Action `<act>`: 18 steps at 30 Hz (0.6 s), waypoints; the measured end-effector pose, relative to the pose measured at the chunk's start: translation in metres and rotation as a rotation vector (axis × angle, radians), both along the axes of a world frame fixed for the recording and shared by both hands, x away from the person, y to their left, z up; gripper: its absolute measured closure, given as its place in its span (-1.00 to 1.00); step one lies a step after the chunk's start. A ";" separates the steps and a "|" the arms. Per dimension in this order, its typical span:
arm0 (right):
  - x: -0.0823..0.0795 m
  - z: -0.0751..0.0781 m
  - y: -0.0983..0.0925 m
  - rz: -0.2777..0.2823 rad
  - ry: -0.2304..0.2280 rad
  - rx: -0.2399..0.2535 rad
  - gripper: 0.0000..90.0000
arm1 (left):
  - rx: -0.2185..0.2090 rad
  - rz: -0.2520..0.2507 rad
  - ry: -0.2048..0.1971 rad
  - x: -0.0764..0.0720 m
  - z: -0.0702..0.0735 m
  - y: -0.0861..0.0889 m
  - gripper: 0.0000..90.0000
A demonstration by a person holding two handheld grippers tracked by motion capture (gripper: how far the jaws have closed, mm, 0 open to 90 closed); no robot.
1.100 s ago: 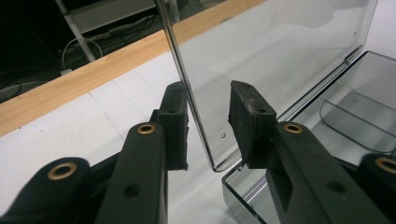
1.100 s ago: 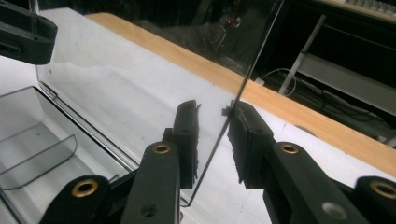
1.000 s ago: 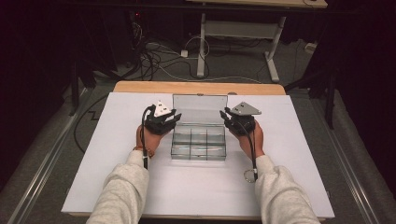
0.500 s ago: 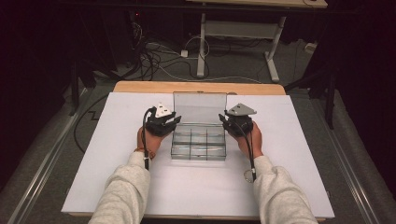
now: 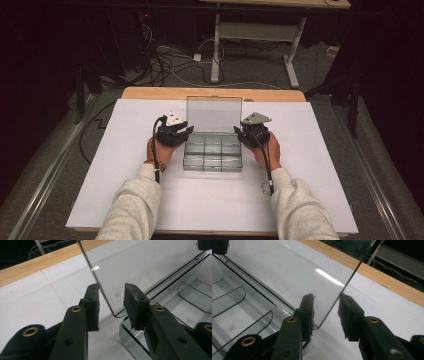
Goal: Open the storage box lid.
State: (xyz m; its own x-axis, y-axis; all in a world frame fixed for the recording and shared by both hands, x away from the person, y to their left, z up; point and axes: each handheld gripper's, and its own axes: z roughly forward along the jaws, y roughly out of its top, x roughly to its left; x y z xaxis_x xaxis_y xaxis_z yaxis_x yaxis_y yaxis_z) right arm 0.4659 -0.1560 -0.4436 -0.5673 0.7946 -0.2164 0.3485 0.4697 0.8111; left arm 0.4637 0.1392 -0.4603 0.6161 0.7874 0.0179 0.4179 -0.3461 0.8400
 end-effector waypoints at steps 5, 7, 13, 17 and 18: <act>0.000 0.000 0.000 0.001 0.015 -0.012 0.46 | 0.008 0.008 0.002 0.000 0.001 0.000 0.42; 0.000 0.000 -0.001 -0.007 0.017 -0.010 0.45 | 0.018 0.007 0.006 0.000 0.001 0.001 0.42; -0.005 0.007 -0.005 0.005 -0.003 -0.007 0.39 | 0.039 0.008 0.017 -0.002 0.005 0.006 0.34; -0.015 0.019 -0.012 0.019 -0.035 0.007 0.38 | 0.051 0.011 0.001 -0.008 0.010 0.015 0.29; -0.019 0.023 -0.015 0.019 -0.042 0.018 0.38 | 0.050 0.009 0.001 -0.009 0.012 0.017 0.22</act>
